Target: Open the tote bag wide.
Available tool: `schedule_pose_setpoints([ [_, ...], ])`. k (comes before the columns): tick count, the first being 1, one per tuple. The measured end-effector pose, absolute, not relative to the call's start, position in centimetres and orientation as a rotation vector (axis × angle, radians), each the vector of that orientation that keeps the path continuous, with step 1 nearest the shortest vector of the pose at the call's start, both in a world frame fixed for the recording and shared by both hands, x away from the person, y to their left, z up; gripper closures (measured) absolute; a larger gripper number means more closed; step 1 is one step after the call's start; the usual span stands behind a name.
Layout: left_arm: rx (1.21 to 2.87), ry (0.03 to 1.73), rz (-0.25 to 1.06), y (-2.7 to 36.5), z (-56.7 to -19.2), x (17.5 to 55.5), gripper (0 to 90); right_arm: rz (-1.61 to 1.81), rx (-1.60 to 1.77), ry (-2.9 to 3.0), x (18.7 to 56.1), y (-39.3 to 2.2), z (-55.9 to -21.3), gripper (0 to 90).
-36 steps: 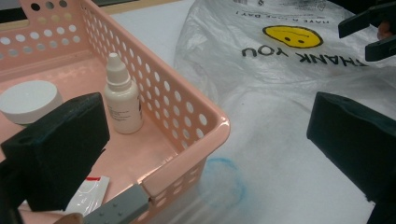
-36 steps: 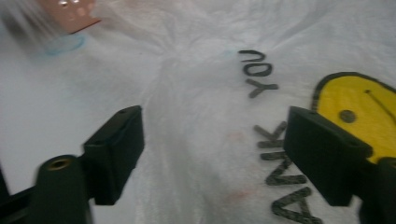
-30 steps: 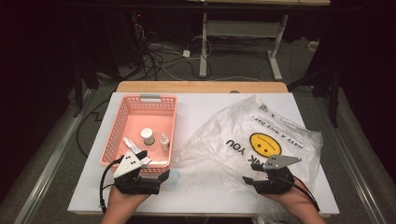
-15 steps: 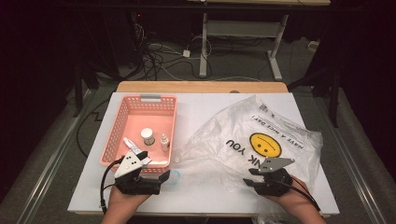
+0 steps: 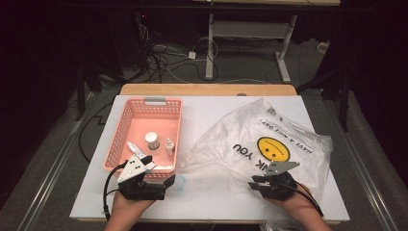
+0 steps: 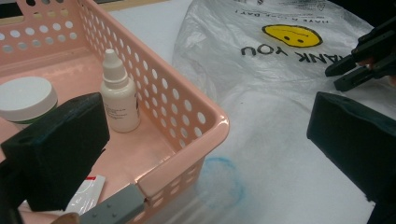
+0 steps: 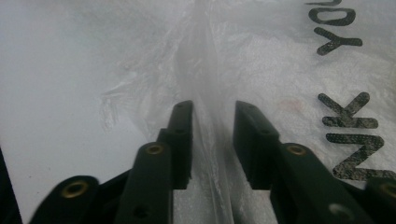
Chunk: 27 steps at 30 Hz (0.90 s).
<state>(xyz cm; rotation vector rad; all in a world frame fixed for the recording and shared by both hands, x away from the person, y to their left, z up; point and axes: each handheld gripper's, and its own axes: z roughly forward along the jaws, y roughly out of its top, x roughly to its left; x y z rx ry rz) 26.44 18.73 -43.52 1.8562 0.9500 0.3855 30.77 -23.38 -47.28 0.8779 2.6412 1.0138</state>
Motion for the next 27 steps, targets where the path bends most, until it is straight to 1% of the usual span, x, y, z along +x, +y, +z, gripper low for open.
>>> schedule_pose_setpoints([
  [5, 1.860, 0.944, 0.384, 18.6, -43.5, 26.3, 0.0, 1.006, 0.880, 2.631, 31.0, -23.3, -47.3, 89.8],
  [10, 1.844, 0.940, 0.396, 18.6, -43.3, 26.3, 0.0, 1.053, 0.906, 2.600, 31.2, -23.5, -47.3, 90.0],
  [18, 1.846, 0.948, 0.402, 18.6, -43.4, 26.3, 0.0, 1.178, 1.052, 2.462, 32.3, -24.4, -47.0, 90.0],
  [27, 1.838, 0.955, 0.411, 19.0, -43.3, 26.4, 0.0, 1.256, 1.046, 2.287, 32.8, -24.0, -46.0, 90.0],
])
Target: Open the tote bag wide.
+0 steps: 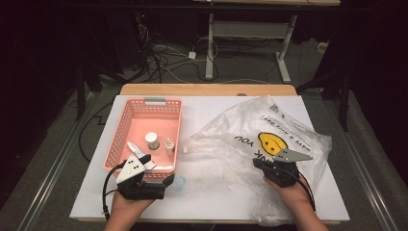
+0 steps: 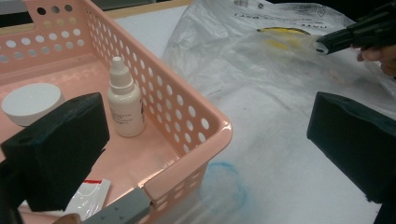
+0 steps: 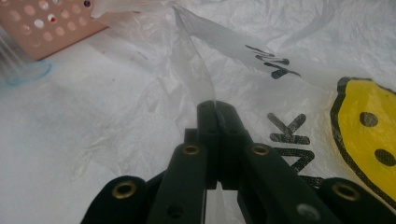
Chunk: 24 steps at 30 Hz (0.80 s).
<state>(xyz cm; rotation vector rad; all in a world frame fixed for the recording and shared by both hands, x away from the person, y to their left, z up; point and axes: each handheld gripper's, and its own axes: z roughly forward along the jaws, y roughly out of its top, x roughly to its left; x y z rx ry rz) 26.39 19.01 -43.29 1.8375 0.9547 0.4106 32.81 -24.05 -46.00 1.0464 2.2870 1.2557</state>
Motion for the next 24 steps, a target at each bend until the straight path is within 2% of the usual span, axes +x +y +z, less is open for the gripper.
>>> schedule_pose_setpoints([
  [24, 1.817, 0.973, 0.416, 20.2, -43.2, 26.9, 0.0, 1.429, 1.019, 2.083, 33.8, -24.6, -41.4, 90.0],
])
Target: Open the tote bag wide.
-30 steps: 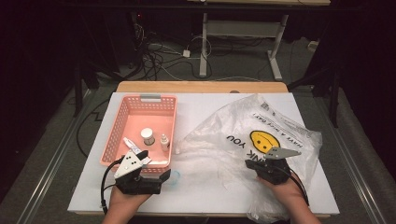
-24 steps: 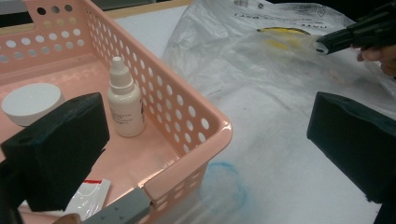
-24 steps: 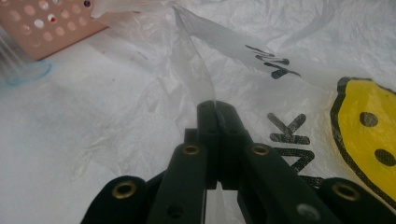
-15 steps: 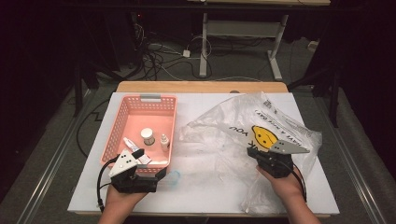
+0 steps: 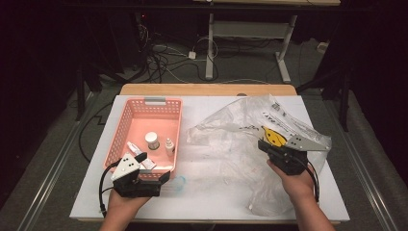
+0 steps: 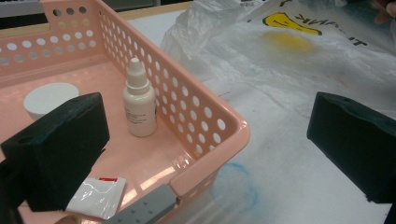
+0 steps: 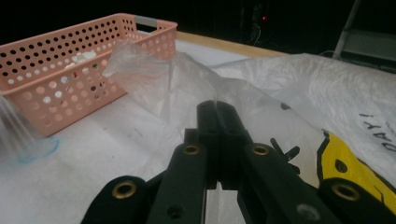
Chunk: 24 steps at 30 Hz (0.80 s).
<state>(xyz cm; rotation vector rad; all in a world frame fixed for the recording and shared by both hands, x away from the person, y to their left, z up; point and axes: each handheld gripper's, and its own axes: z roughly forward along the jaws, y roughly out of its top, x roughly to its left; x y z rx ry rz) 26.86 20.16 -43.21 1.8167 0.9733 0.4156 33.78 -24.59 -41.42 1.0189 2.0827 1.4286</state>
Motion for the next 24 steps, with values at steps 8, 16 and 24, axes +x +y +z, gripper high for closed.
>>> schedule_pose_setpoints([
  [8, 1.794, 1.001, 0.421, 21.1, -43.1, 27.1, 0.0, 1.512, 1.028, 1.992, 34.6, -24.5, -39.6, 90.0],
  [16, 1.794, 1.033, 0.441, 21.9, -43.2, 27.5, 0.0, 1.530, 0.986, 1.948, 34.5, -24.3, -39.1, 90.0],
  [24, 1.783, 1.087, 0.443, 23.5, -42.0, 28.6, 15.5, 1.539, 0.996, 1.972, 34.8, -24.8, -39.9, 90.0],
])
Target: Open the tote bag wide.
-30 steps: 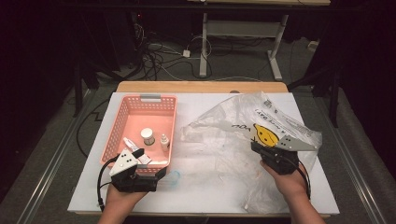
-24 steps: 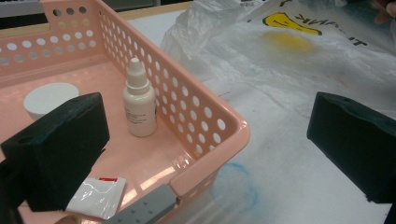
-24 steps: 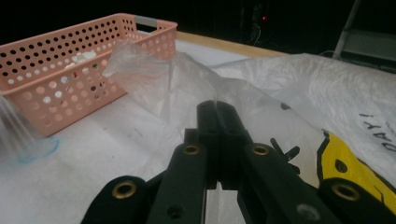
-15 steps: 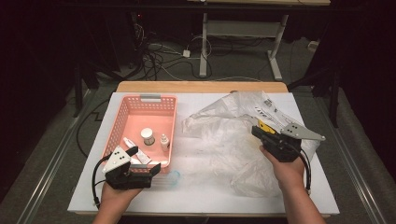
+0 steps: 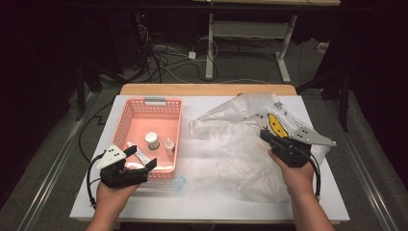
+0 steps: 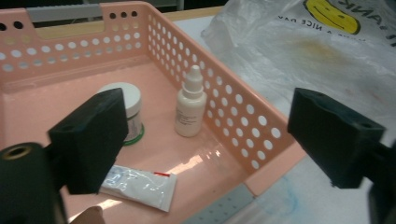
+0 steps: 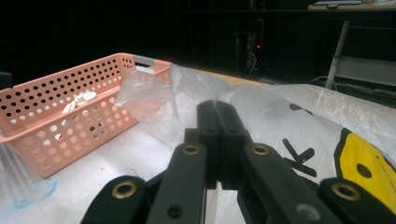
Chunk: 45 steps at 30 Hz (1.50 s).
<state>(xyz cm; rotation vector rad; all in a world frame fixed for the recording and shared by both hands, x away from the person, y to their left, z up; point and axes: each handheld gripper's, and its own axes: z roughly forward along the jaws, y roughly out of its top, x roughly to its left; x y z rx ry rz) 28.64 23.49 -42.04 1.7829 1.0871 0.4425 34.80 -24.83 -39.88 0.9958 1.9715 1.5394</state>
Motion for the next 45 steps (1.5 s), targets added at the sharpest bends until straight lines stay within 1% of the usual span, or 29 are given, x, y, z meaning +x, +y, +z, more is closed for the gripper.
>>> schedule_pose_setpoints([
  [1, 1.789, 1.095, 0.438, 23.7, -41.9, 28.9, 16.6, 1.540, 0.997, 1.974, 34.8, -24.8, -39.9, 90.0],
  [3, 1.808, 1.113, 0.441, 24.1, -41.6, 29.5, 22.4, 1.542, 0.996, 1.976, 34.7, -24.8, -39.8, 90.0],
  [6, 1.831, 1.143, 0.403, 24.7, -41.3, 30.7, 30.6, 1.562, 0.993, 1.985, 34.8, -24.8, -39.8, 90.0],
  [7, 1.839, 1.145, 0.391, 24.9, -41.3, 31.1, 38.1, 1.573, 0.992, 1.989, 34.8, -24.7, -39.8, 90.0],
  [8, 1.847, 1.159, 0.382, 25.0, -41.2, 31.5, 42.9, 1.572, 0.990, 1.990, 34.7, -24.6, -39.7, 90.0],
  [9, 1.860, 1.176, 0.367, 25.1, -41.1, 32.0, 45.1, 1.567, 0.980, 1.996, 34.6, -24.5, -39.6, 90.0],
  [11, 1.885, 1.203, 0.335, 25.3, -41.0, 33.1, 52.7, 1.570, 0.967, 1.996, 34.5, -24.4, -39.5, 90.0],
  [13, 1.893, 1.248, 0.338, 25.5, -41.0, 34.0, 58.2, 1.574, 0.960, 1.996, 34.4, -24.4, -39.4, 90.0],
  [16, 1.946, 1.318, 0.359, 25.7, -41.2, 35.4, 72.0, 1.576, 0.958, 2.013, 34.5, -24.4, -39.4, 90.0],
  [17, 1.984, 1.336, 0.354, 25.7, -41.3, 35.8, 79.1, 1.579, 0.968, 2.015, 34.5, -24.4, -39.5, 90.0],
  [18, 2.022, 1.358, 0.340, 25.8, -41.4, 36.3, 79.1, 1.579, 0.968, 2.015, 34.5, -24.4, -39.5, 90.0],
  [20, 2.080, 1.416, 0.340, 25.8, -41.4, 37.2, 85.6, 1.580, 0.969, 2.016, 34.5, -24.3, -39.5, 90.0],
  [21, 2.104, 1.437, 0.337, 25.9, -41.5, 37.6, 87.5, 1.582, 0.965, 2.015, 34.5, -24.3, -39.4, 90.0],
  [23, 2.138, 1.477, 0.303, 26.1, -41.5, 38.3, 87.6, 1.579, 0.961, 2.017, 34.4, -24.3, -39.4, 90.0],
  [27, 2.221, 1.505, 0.233, 26.2, -42.1, 39.2, 87.7, 1.586, 0.950, 2.016, 34.3, -24.3, -39.3, 90.0],
  [34, 2.346, 1.603, 0.147, 26.0, -42.7, 40.0, 87.7, 1.593, 0.943, 2.014, 34.2, -24.4, -39.1, 90.0],
  [39, 2.508, 1.619, 0.114, 24.7, -43.5, 40.2, 87.7, 1.597, 0.940, 2.007, 34.0, -24.4, -38.9, 90.0],
  [45, 2.613, 1.612, 0.097, 23.9, -44.0, 40.5, 87.7, 1.601, 0.939, 2.007, 33.9, -24.4, -38.8, 90.0],
])
